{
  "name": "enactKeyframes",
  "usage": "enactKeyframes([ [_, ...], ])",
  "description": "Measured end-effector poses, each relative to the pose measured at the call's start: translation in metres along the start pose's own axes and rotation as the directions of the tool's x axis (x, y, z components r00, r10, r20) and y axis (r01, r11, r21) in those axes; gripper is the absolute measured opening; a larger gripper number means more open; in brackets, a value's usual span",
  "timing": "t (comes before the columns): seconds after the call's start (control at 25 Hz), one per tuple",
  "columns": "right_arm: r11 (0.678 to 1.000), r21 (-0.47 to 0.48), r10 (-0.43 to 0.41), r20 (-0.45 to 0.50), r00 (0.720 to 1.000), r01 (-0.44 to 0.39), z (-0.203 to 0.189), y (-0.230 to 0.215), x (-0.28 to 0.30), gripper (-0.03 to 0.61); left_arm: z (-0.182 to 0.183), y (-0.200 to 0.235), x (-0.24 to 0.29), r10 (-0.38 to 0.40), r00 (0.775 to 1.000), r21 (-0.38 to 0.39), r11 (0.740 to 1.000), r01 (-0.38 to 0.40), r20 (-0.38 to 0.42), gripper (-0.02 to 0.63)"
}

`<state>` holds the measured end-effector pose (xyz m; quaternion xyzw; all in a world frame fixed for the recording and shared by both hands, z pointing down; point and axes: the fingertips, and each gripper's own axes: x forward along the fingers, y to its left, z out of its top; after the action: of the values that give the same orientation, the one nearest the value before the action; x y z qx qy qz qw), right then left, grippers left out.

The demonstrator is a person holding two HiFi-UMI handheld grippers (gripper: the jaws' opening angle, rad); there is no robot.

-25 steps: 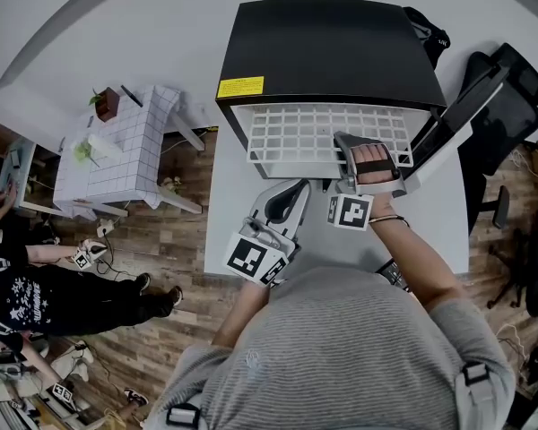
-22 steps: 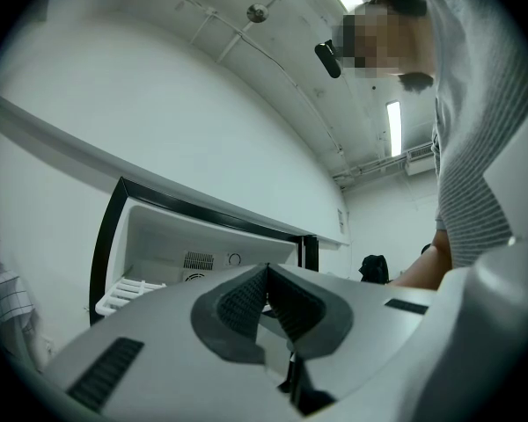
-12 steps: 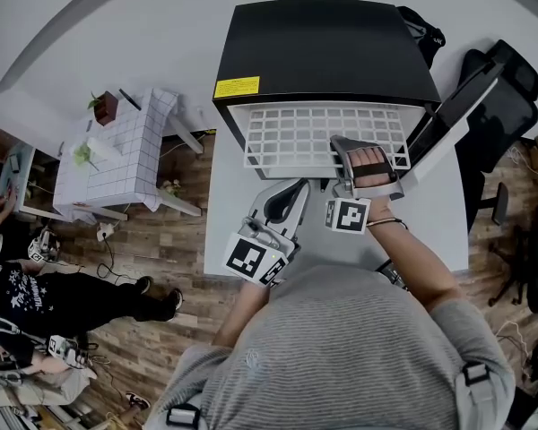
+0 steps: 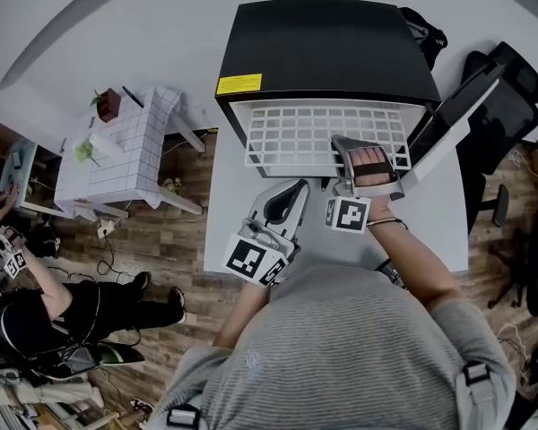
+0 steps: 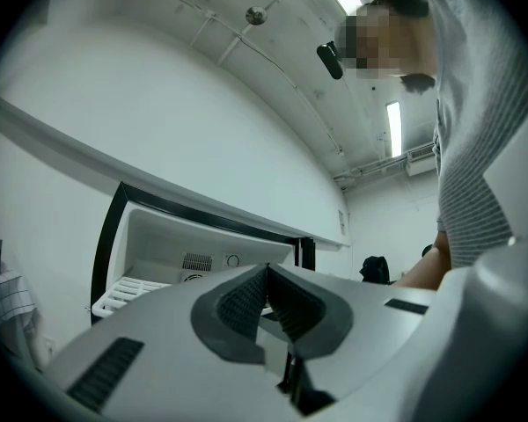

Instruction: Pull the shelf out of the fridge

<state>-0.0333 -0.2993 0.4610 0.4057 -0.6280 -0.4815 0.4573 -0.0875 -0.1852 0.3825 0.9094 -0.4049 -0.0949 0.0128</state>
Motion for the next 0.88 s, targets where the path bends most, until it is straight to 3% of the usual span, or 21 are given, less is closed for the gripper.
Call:
enactKeyframes([
  [0.88,1.0,-0.001,-0.001,0.03,1.0,0.001,0.008,0.004,-0.027,0.032,-0.001,-0.009,0.001,-0.008,1.0,-0.003,1.0,0.008,0.005,0.011],
])
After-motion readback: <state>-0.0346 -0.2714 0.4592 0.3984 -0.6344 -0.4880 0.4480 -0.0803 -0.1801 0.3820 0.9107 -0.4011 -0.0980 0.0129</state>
